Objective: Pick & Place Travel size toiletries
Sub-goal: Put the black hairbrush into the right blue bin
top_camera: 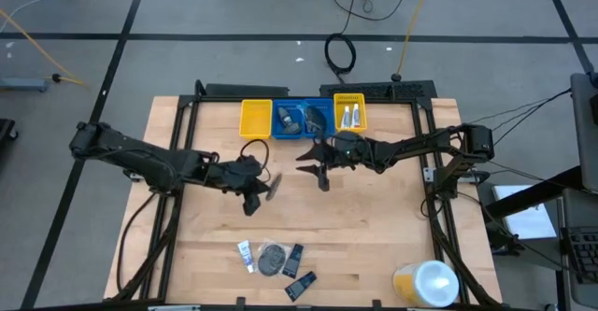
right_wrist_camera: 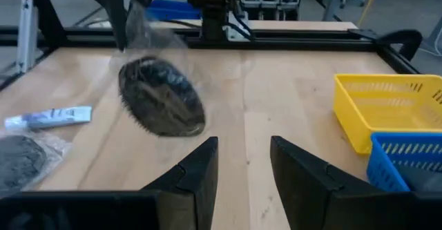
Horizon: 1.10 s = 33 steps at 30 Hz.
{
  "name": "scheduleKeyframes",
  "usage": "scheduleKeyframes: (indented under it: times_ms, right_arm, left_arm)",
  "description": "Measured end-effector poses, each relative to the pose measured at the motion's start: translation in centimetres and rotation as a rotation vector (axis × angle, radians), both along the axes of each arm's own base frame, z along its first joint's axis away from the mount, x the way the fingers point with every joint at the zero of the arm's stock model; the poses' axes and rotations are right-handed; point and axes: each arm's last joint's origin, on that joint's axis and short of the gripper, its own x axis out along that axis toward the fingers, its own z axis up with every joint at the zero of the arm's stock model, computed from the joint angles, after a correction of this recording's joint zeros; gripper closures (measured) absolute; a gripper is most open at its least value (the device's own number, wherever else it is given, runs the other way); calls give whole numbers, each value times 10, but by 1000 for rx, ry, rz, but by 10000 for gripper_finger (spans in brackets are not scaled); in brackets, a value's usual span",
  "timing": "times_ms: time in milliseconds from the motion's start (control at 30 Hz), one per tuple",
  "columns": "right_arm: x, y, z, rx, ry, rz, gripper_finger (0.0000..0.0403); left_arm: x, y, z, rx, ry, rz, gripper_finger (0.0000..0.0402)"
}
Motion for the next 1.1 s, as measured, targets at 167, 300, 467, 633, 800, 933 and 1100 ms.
scheduleKeyframes:
  times_ms: [167,300,467,633,800,933,1100]
  right_arm:
    - [1,3,4,62,-38,96,275]
    - [1,5,7,75,-72,161,275]
    - [1,5,9,120,-84,152,275]
    - [1,8,10,150,-90,280,275]
    - [1,9,14,158,-130,300,275]
    - [1,6,18,180,-159,291,275]
    - [1,4,18,190,-158,274,275]
  left_arm:
    - [5,-1,29,61,-40,-54,402]
    - [6,-1,46,95,-65,-82,402]
    - [8,-1,59,138,-92,-109,402]
    - [9,-1,63,172,-101,-114,402]
    - [8,-1,62,174,-94,-113,402]
    - [8,-1,63,174,-95,-114,402]
    - [9,-1,63,184,-98,-110,402]
